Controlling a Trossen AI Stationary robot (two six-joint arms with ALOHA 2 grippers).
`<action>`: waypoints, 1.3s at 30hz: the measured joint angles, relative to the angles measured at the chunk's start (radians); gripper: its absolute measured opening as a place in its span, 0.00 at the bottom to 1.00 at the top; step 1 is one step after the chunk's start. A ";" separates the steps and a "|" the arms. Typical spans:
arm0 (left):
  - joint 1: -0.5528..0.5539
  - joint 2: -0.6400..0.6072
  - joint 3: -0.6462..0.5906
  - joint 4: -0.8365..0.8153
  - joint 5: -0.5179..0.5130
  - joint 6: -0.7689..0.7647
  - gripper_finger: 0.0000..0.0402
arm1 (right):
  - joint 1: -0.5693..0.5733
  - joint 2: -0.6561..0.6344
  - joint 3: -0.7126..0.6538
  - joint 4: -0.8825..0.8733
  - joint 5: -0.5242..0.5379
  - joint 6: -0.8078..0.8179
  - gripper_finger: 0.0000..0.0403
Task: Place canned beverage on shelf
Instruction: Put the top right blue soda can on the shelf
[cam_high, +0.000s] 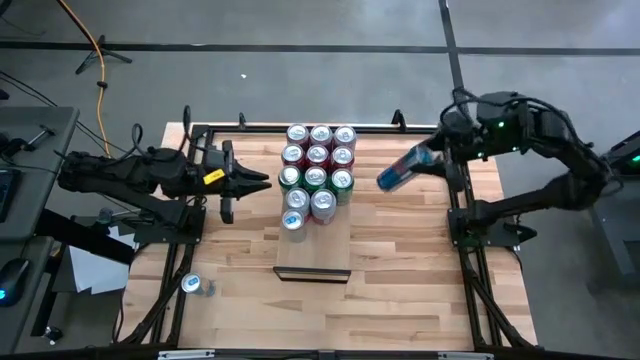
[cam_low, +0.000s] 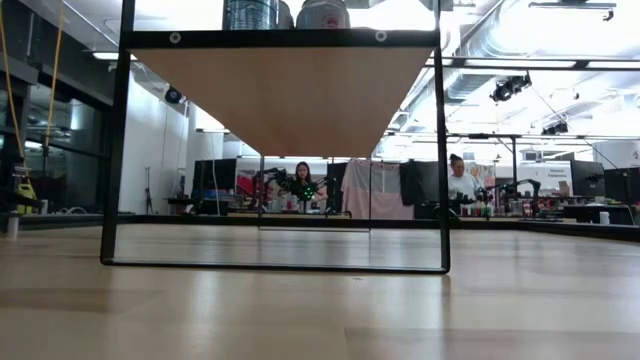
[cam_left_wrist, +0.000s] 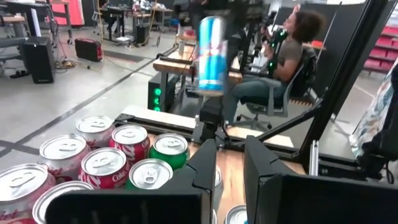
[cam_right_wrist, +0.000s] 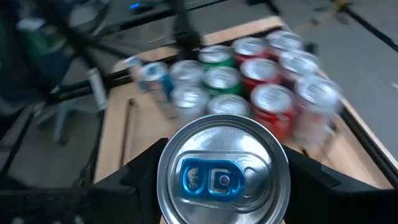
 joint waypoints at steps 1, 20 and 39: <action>0.000 0.007 0.000 0.000 0.000 0.000 0.04 | 0.042 0.030 0.026 -0.001 0.015 -0.006 0.55; 0.000 -0.073 0.001 0.047 -0.034 0.034 0.10 | 0.359 0.737 0.653 -0.165 0.150 -0.085 0.55; 0.000 -0.072 0.001 0.023 -0.048 0.035 0.11 | 0.404 0.913 0.619 -0.179 0.268 0.036 0.55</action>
